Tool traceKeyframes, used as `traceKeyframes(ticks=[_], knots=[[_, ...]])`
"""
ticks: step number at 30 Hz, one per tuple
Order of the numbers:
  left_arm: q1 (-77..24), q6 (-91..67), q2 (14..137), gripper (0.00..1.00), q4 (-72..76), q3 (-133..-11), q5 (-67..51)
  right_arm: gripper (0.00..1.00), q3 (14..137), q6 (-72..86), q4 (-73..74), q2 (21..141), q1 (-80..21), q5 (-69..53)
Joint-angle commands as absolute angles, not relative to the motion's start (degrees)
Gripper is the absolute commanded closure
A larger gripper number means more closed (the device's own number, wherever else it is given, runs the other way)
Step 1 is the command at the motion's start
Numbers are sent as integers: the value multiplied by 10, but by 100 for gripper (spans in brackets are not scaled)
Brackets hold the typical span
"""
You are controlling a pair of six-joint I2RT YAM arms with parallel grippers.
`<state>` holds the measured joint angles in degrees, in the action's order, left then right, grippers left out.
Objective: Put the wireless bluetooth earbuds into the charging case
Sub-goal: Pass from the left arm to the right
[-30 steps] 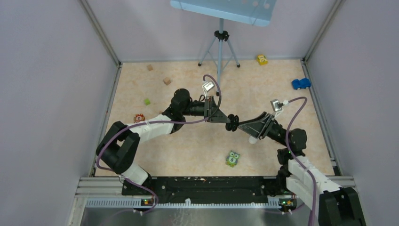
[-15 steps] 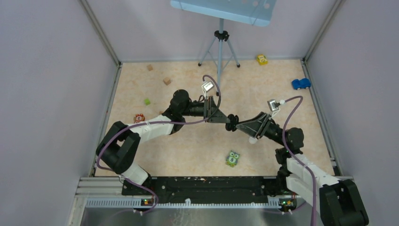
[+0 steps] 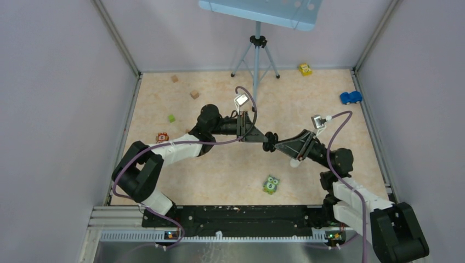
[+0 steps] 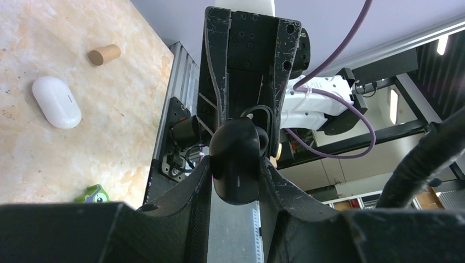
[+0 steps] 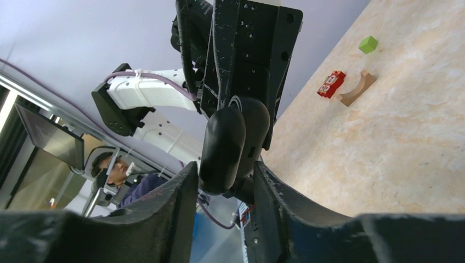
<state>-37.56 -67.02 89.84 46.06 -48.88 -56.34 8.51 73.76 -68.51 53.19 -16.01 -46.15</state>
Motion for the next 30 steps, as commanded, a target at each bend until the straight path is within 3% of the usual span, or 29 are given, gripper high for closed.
traceKeyframes(ticks=[1, 5, 13, 19, 25, 30], knots=[[-379, -689, 900, 72, 527, -486, -578, 55, 80, 734, -734, 534, -166, -452], [-379, -695, 906, 72, 533, -487, -580, 47, 81, 730, -725, 536, -166, -447], [-379, -697, 907, 73, 532, -480, -578, 49, 94, 727, -711, 538, -166, -449], [-379, -677, 912, 73, 510, -485, -574, 63, 108, 722, -699, 546, -165, -455], [-379, -673, 926, 73, 510, -497, -581, 62, 107, 723, -705, 557, -165, -458], [-380, -645, 934, 68, 492, -513, -595, 77, 107, 706, -683, 557, -165, -452]])
